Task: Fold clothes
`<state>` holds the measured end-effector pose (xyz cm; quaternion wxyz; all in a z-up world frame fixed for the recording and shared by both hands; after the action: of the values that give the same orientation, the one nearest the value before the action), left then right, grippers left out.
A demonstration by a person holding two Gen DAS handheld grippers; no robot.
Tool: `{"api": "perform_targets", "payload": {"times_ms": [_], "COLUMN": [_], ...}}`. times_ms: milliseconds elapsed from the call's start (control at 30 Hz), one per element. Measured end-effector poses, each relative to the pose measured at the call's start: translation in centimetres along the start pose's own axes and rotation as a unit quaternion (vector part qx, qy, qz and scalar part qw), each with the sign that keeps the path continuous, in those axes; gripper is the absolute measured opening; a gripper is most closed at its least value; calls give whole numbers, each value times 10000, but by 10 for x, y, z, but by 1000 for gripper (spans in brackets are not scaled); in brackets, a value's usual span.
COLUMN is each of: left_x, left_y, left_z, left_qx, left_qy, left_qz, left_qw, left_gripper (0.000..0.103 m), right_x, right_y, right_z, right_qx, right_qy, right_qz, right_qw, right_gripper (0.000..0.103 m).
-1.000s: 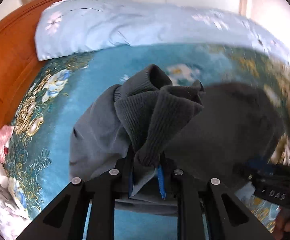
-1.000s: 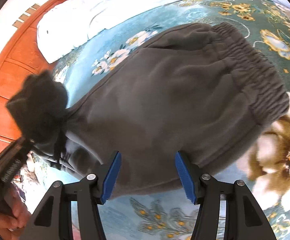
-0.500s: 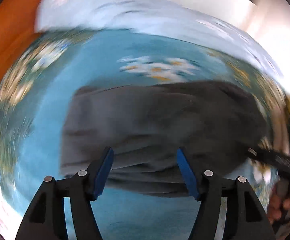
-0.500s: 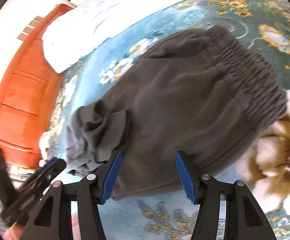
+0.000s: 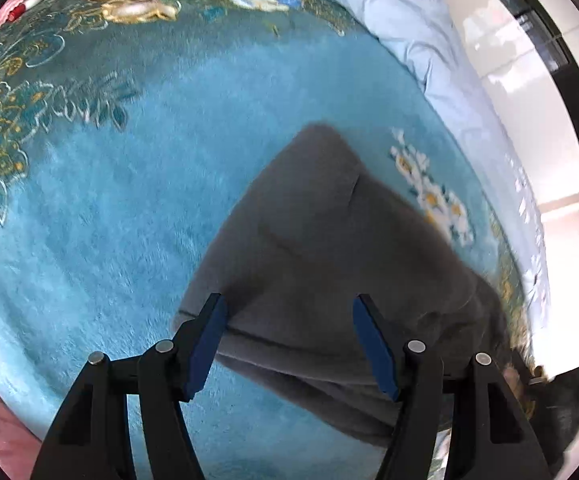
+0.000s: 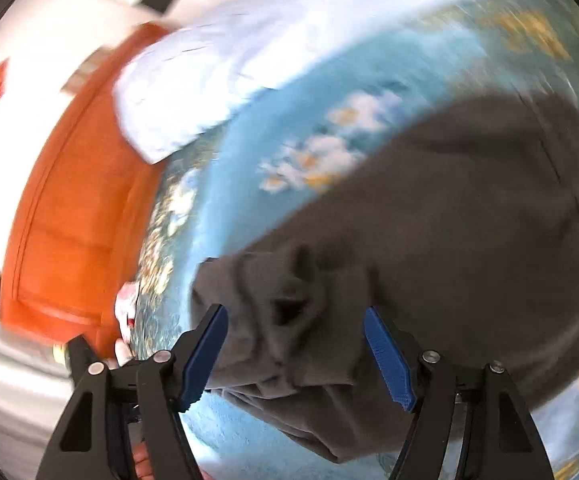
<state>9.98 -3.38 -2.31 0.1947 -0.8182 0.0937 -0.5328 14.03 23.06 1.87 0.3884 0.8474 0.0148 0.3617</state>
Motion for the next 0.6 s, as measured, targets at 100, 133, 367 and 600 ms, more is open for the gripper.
{"api": "perform_targets", "payload": {"times_ms": [100,133,367,600], "left_x": [-1,-1,-2,0], "left_y": [-3,-5,7,17], "left_z": [7,9,26,36], "left_qx": [-256,-366,-264,263], "left_qy": [50,58,281,490], "left_qz": [-110,-139,-56,119], "left_qw": [9996,9992,9992,9984], "left_gripper": [66,66,66,66], "right_x": [-19,-26,-51,-37], "right_y": [9,6,-23,-4], "right_z": [17,20,15,20], "right_qx": [6,-101,-818,-679], "right_qy": [570,674,669,560], "right_qz": [-301,-252,88,-411], "right_qw": [9979,9974,9944,9953], "right_gripper": [74,74,60,11]}}
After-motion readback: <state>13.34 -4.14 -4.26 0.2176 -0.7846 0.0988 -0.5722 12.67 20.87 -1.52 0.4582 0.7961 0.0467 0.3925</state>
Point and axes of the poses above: each gripper's, at about its wrist camera, not at the fingertips, and x roughly against the way its jaws point, y to its left, z to its underside, the point moved 7 cm from there along -x, roughly the way its jaws point, and after that the axes turned 11 degrees about -y, right-handed, at the moved point
